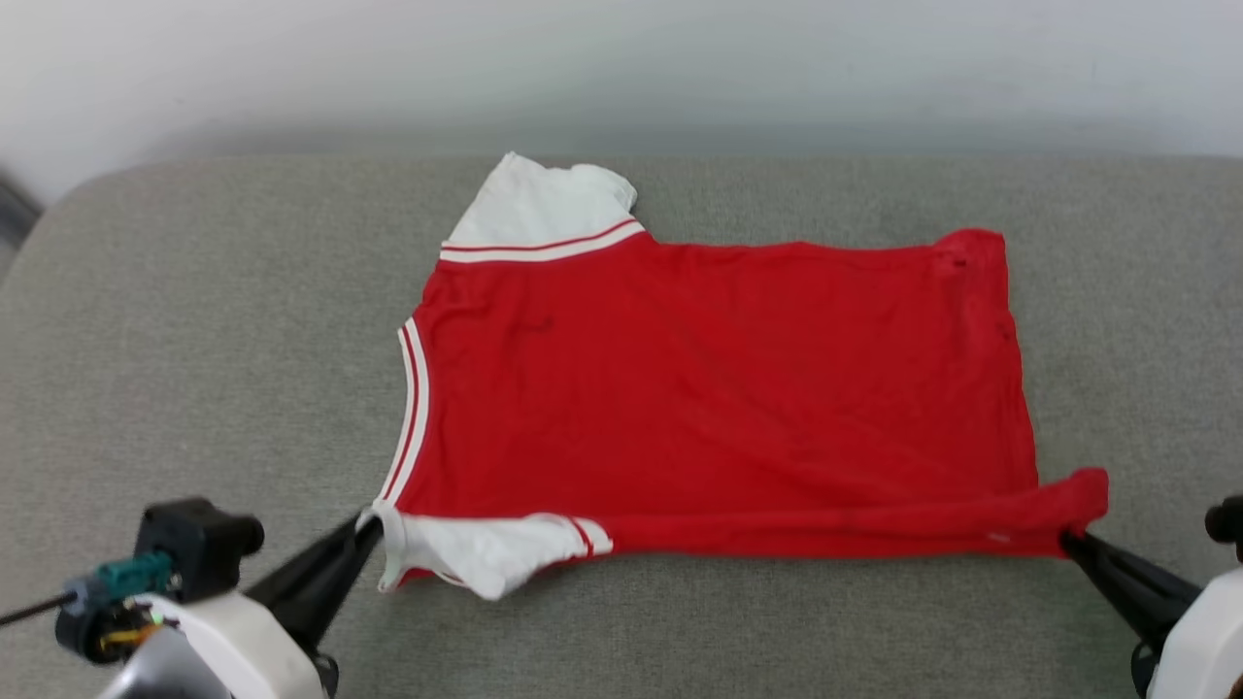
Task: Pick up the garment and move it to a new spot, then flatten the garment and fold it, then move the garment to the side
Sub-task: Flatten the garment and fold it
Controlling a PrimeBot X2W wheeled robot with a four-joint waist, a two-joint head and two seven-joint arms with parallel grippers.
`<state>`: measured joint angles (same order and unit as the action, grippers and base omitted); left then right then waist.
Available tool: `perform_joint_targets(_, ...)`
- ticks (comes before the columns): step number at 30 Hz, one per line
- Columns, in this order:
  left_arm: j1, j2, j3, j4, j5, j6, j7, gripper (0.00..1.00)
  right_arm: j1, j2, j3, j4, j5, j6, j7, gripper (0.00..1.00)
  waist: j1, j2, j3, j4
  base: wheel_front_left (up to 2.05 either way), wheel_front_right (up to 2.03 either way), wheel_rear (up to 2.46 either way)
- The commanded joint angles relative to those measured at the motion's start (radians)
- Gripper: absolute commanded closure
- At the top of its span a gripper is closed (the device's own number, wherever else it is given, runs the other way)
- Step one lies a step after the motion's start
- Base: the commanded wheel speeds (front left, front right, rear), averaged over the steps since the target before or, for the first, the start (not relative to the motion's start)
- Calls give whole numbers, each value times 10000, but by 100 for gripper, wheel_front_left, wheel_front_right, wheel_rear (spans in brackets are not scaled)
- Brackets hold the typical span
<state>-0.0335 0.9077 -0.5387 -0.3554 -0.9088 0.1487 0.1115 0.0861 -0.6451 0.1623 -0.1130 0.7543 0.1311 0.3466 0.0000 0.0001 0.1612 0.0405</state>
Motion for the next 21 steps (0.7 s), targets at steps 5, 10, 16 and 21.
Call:
perform_joint_targets(5,-1285,-30,190,283,285,-273,261,100,-1032,-108,205,-8,-266,-7,593,100,0,-1,844,-214,0,0,0)
perform_joint_targets(10,-2251,-230,134,847,462,-568,538,100,-1821,-179,502,177,-422,-7,1037,100,0,-1,1370,-270,0,0,0)
perform_joint_targets(16,-3640,-543,-87,1949,823,-1073,957,100,-2973,-238,858,730,-719,-7,1611,100,0,-1,1994,-243,0,0,0)
perform_joint_targets(21,-4439,-918,-413,2976,1201,-1398,1065,100,-3735,-273,1423,1265,-999,-7,1882,100,0,-1,2217,-250,0,0,0)
